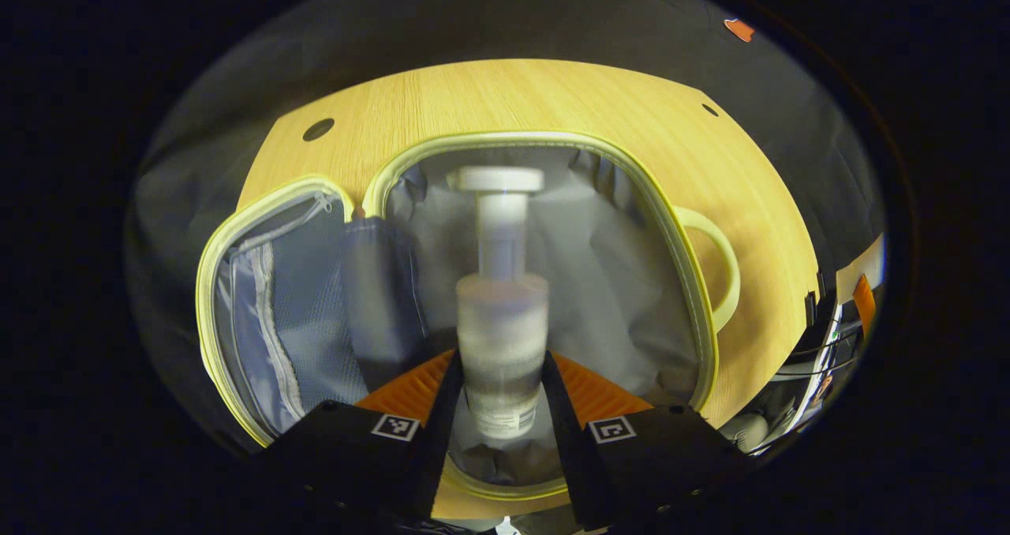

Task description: First open the suitcase, pack the skin care products into it, and then close the suitcase.

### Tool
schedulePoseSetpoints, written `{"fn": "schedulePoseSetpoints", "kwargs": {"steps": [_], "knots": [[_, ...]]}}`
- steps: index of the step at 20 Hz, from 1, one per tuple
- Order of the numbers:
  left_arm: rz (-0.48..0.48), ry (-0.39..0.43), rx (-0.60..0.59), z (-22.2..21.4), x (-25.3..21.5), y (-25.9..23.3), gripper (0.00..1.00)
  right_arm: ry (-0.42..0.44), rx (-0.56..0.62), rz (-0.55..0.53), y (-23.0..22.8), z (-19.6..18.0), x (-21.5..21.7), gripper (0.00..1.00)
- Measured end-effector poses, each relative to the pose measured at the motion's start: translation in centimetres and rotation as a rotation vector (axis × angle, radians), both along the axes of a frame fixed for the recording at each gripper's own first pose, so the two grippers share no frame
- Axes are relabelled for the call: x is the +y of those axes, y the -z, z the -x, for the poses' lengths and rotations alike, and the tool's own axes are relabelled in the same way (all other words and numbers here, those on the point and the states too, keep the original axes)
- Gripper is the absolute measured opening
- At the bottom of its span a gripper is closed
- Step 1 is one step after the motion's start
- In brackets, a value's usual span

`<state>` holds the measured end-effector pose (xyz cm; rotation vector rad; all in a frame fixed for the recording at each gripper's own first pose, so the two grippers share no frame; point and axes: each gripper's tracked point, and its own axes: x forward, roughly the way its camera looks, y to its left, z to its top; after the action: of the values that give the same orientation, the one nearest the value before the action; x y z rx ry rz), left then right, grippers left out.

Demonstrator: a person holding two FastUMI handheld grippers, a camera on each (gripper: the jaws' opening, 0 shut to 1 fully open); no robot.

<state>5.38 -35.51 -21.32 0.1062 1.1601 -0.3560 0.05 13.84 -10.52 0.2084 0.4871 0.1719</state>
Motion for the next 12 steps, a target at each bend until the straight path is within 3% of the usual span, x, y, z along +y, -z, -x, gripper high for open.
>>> {"fn": "schedulePoseSetpoints", "kwargs": {"steps": [1,3,8,12], "knots": [[0.002,0.016,-0.031,-0.4,0.0,-0.5,0.66,-0.003,0.004,-0.002,0.2,0.0,0.2,0.46],[0.009,0.025,-0.073,-0.9,-0.6,-1.3,1.0,-0.014,0.007,-0.004,0.1,0.1,0.9,0.46],[0.037,0.024,-0.215,-0.5,-0.5,-5.1,0.99,-0.078,0.006,0.023,-1.2,-0.4,3.4,0.46],[0.124,-0.007,-0.395,0.3,1.3,-11.5,0.98,-0.17,0.012,0.047,-2.5,-1.1,7.2,0.46]]}}
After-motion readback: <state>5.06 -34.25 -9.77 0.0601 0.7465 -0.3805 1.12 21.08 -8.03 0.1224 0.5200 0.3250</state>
